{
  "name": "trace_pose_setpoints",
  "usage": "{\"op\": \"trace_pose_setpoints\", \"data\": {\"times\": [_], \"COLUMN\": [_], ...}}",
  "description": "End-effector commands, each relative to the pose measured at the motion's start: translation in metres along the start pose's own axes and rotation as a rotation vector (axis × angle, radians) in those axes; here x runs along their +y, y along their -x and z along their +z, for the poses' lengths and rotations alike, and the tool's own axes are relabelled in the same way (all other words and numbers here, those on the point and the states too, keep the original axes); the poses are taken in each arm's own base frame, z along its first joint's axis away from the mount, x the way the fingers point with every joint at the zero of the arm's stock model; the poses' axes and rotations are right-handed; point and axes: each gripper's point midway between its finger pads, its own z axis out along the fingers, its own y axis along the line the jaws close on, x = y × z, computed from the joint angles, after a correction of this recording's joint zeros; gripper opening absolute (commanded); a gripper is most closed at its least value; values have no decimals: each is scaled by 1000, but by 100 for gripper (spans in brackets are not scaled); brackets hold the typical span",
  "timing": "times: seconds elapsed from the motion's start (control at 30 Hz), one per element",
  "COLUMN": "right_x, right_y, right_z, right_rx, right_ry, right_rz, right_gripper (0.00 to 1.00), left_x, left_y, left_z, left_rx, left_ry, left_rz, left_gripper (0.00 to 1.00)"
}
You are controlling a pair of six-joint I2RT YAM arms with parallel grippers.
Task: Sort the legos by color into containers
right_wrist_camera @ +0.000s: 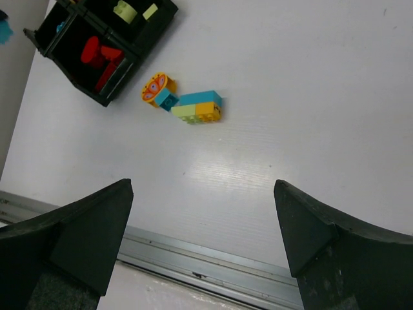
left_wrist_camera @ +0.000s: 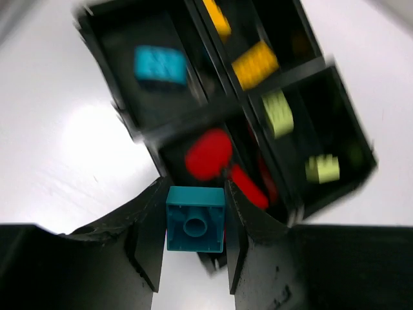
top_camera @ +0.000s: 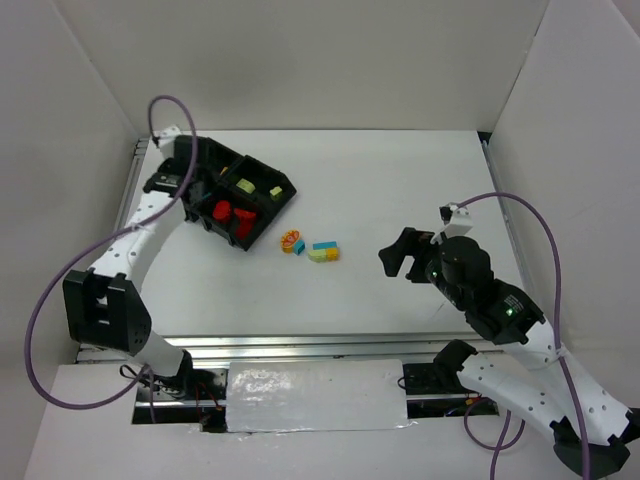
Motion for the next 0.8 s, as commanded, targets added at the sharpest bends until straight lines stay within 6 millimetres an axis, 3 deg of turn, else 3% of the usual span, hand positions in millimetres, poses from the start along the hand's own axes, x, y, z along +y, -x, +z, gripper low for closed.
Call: {"op": "trace_pose_setpoints", "data": {"times": [0.0, 0.17, 0.2, 0.27, 0.37, 0.53, 0.57, 0.6, 0.67, 0.7, 0.77], "right_x": [15, 23, 23, 24, 26, 27, 28, 28, 30, 31, 35], "right_y": [-2, -22, -25, -33, -43, -49, -47, -47, -46, -46, -47], "right_z": [7, 17, 18, 21, 27, 39, 40, 41, 45, 47, 54], "right_rx": [2, 79, 89, 110, 140, 173, 169, 169, 168, 165, 166], "right_ry": [71, 118, 123, 138, 155, 143, 144, 142, 143, 143, 153], "right_rz": [16, -6, -10, -16, -32, -57, -62, -65, -68, -68, -72], "right_gripper": [97, 97, 97, 97, 97, 97, 97, 97, 97, 97, 97], "left_x": [8, 19, 15, 27, 40, 42, 44, 41, 40, 41, 44], "left_y": [44, 89, 91, 102, 101, 93, 90, 90, 92, 90, 95], "left_z": [22, 78, 83, 103, 117, 132, 136, 135, 135, 132, 123], "left_rx": [-50, -86, -84, -84, -62, -25, -13, -7, -5, 6, -6], "left_ry": [-13, 10, 5, 29, 72, 11, 12, 1, -1, 7, 14], "left_rz": [-141, -203, -198, -203, -201, -245, -252, -252, -259, -261, -272], "left_gripper": [3, 4, 6, 10, 19, 51, 60, 76, 85, 99, 99]}}
